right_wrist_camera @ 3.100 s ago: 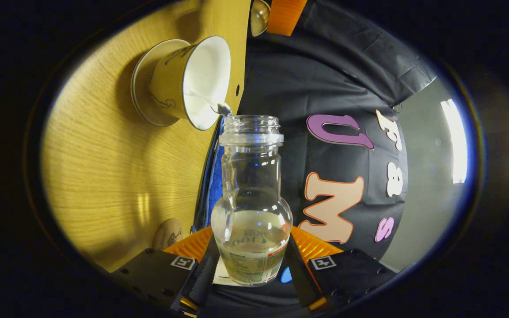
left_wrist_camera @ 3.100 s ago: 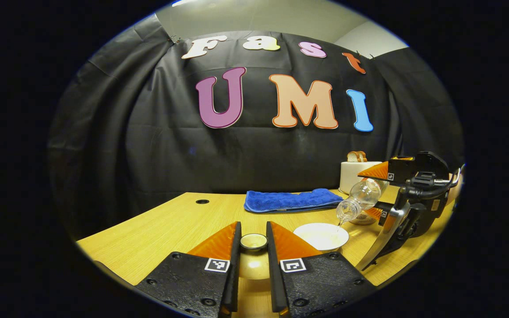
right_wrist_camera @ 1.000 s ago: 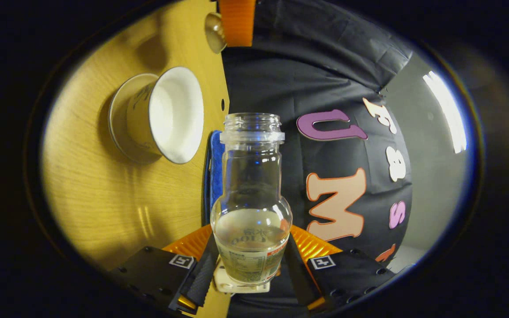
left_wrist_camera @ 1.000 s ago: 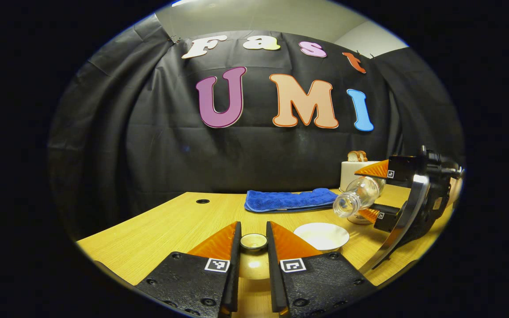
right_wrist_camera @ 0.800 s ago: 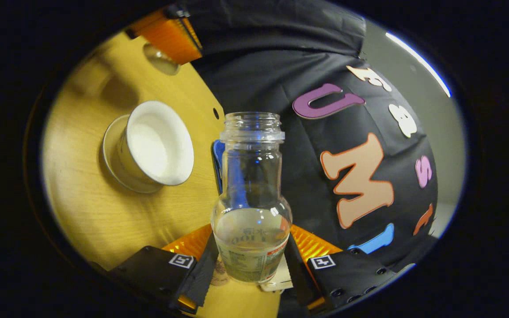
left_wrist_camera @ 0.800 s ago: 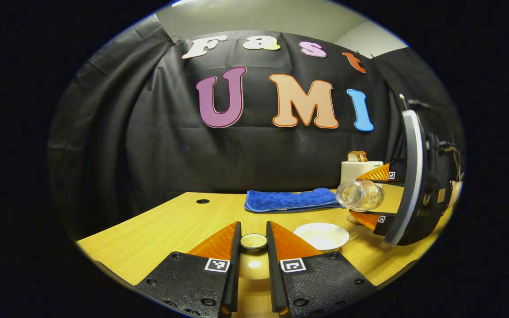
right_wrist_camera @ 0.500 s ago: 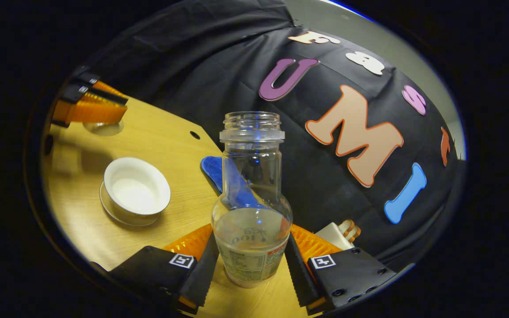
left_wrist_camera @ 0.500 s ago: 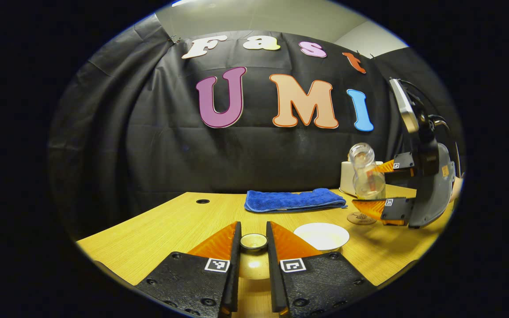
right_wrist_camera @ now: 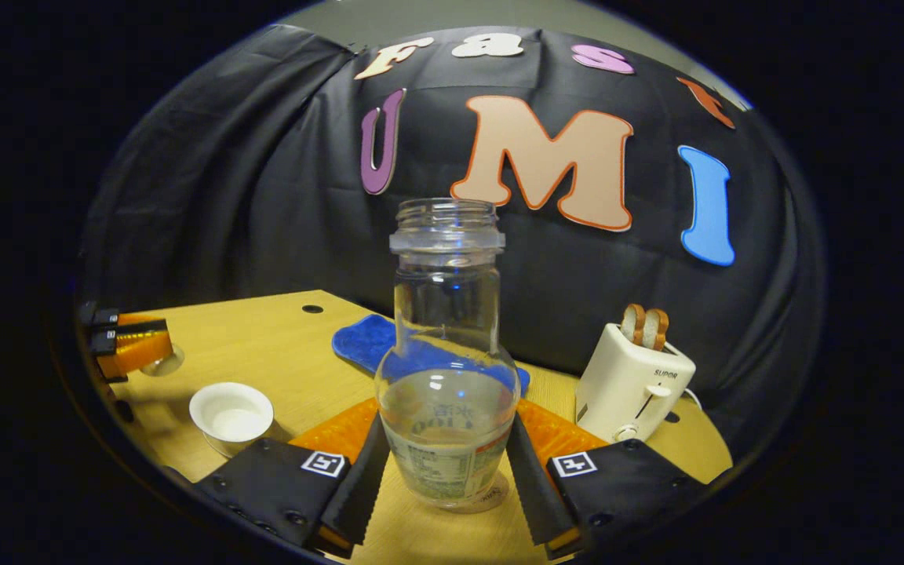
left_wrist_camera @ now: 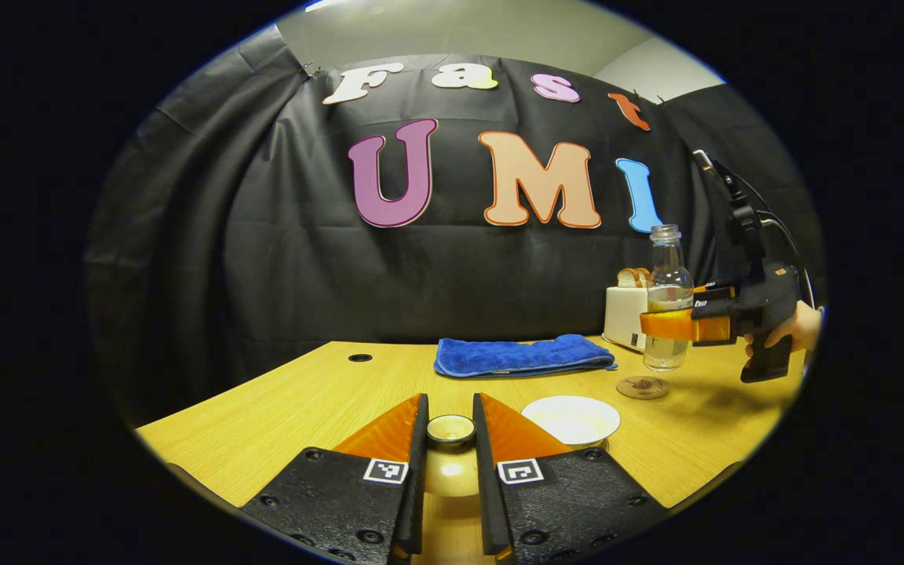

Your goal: Open the teacup lid with one hand, grasp the water bottle and pour water into the teacup with the other hand; after pouring, place the water bottle on the coaster and then close the teacup lid.

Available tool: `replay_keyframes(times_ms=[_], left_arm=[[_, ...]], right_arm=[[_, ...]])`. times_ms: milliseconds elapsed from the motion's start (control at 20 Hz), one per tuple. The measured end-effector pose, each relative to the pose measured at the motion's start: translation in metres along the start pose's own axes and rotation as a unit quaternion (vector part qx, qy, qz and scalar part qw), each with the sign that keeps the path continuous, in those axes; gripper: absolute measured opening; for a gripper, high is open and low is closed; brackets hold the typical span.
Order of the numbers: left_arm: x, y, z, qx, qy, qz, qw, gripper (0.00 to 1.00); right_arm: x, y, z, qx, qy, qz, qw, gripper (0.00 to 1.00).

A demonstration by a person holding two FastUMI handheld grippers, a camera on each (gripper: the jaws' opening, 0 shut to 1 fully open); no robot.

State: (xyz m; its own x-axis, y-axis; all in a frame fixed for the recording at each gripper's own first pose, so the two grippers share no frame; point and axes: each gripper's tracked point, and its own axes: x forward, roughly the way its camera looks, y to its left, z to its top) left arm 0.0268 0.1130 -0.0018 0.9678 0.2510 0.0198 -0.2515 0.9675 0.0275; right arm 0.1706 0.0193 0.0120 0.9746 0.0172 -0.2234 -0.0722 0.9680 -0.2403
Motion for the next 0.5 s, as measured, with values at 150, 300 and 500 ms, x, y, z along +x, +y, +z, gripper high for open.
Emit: replay_keyframes(times_ms=[150, 300, 500], left_arm=[[0.000, 0.000, 0.000, 0.000, 0.000, 0.000, 1.000, 0.27], [0.000, 0.000, 0.000, 0.000, 0.000, 0.000, 1.000, 0.27], [0.000, 0.001, -0.001, 0.000, 0.000, -0.001, 1.000, 0.27]], right_arm=[[0.007, -0.014, -0.011, 0.029, 0.006, -0.002, 1.000, 0.80], [0.016, -0.025, -0.028, 0.051, 0.015, -0.005, 0.999, 0.78], [0.028, -0.034, -0.049, 0.071, 0.030, -0.007, 0.997, 0.80]])
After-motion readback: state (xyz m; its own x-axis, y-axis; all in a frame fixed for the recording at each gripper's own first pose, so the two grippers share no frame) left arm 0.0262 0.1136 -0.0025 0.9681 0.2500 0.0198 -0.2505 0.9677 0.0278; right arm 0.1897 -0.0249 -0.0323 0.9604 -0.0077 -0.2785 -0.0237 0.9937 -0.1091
